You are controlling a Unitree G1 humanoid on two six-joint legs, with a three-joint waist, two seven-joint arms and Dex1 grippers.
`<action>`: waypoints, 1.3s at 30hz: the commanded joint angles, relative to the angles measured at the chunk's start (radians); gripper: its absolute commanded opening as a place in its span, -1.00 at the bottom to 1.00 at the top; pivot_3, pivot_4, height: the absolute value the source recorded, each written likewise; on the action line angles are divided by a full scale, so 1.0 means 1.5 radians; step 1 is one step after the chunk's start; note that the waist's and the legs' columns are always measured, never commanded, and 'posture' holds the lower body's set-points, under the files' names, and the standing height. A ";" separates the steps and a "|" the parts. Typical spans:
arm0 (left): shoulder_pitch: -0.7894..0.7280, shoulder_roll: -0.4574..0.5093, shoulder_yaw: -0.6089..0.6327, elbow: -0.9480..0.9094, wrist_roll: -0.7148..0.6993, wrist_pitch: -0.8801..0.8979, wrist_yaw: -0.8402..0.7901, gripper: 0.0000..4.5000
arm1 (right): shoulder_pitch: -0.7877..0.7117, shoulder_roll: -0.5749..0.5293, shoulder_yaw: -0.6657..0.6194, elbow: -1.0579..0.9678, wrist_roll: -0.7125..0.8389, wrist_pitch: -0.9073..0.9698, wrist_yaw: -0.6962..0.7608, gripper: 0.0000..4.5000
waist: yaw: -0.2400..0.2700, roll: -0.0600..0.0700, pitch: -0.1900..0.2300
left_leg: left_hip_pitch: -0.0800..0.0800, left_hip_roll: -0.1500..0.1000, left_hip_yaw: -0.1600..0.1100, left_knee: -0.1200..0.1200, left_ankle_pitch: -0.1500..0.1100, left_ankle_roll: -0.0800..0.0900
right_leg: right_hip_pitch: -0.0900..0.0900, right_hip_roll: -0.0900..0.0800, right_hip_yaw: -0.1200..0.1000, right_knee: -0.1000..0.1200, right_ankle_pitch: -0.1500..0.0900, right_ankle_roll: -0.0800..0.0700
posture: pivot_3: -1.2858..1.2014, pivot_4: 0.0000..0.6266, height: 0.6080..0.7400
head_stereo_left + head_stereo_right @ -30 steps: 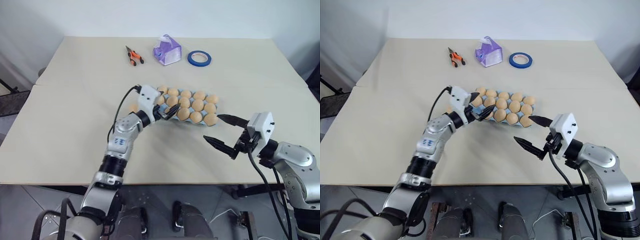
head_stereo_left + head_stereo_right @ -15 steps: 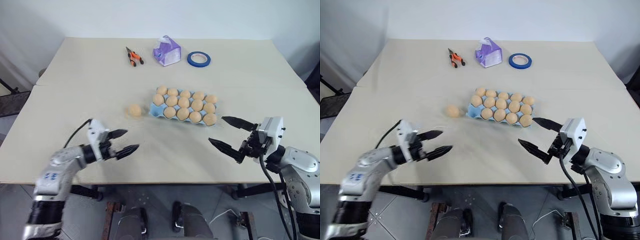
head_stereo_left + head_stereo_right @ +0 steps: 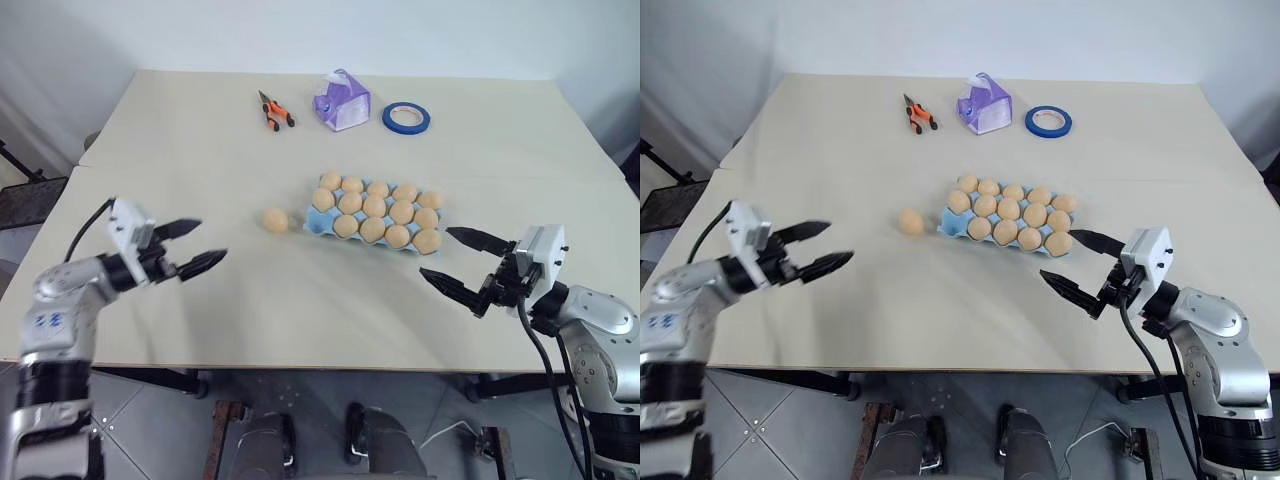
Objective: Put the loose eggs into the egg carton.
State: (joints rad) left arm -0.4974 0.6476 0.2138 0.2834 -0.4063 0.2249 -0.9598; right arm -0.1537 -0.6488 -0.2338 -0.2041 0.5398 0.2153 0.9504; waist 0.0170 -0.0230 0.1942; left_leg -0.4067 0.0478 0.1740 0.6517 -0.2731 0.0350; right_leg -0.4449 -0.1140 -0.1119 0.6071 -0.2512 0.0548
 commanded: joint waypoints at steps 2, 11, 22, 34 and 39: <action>-0.158 -0.074 -0.063 0.172 0.073 -0.083 0.029 0.99 | -0.010 -0.007 0.004 -0.007 -0.006 -0.008 0.003 1.00 | 0.004 0.000 0.000 | -0.001 0.000 0.000 0.002 0.001 0.001 | 0.000 0.001 -0.002 0.000 0.000 0.001 | 0.03 -0.52 1.00; -0.325 -0.130 -0.127 0.493 0.185 -0.200 0.059 0.99 | 0.027 -0.012 -0.004 -0.036 -0.013 -0.007 -0.012 1.00 | -0.013 0.000 0.000 | -0.001 0.000 0.002 0.003 0.002 0.004 | 0.000 0.002 -0.005 0.000 0.001 0.002 | 0.03 -0.52 1.00; -0.383 -0.168 -0.131 0.635 0.251 -0.250 0.134 0.70 | 0.062 -0.013 -0.011 -0.067 -0.011 0.000 -0.039 1.00 | -0.013 -0.001 0.000 | -0.001 0.000 0.002 0.005 0.001 0.006 | 0.000 0.001 -0.005 0.002 0.001 0.002 | 0.03 -0.52 1.00; -0.405 -0.172 -0.103 0.588 0.214 -0.257 0.027 0.06 | 0.061 -0.018 -0.013 -0.065 -0.012 0.001 -0.044 1.00 | -0.012 -0.001 0.001 | -0.001 0.000 0.002 0.005 0.001 0.006 | 0.000 0.001 -0.006 0.003 0.001 0.002 | 0.03 -0.52 1.00; -0.433 -0.202 -0.095 0.563 0.196 -0.225 -0.009 0.06 | 0.059 -0.018 -0.009 -0.063 -0.014 0.002 -0.046 1.00 | -0.010 -0.001 0.001 | -0.001 0.000 0.001 0.007 0.001 0.006 | 0.000 0.001 -0.006 0.003 0.001 0.002 | 0.03 -0.52 1.00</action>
State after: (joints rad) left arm -1.1144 0.3565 0.0617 1.1615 -0.0932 -0.1240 -0.9641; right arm -0.0630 -0.6604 -0.2184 -0.2691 0.5138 0.2218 0.8838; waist 0.0019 -0.0247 0.1951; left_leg -0.4090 0.0475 0.1755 0.6625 -0.2720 0.0440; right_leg -0.4446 -0.1122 -0.1214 0.6120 -0.2497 0.0585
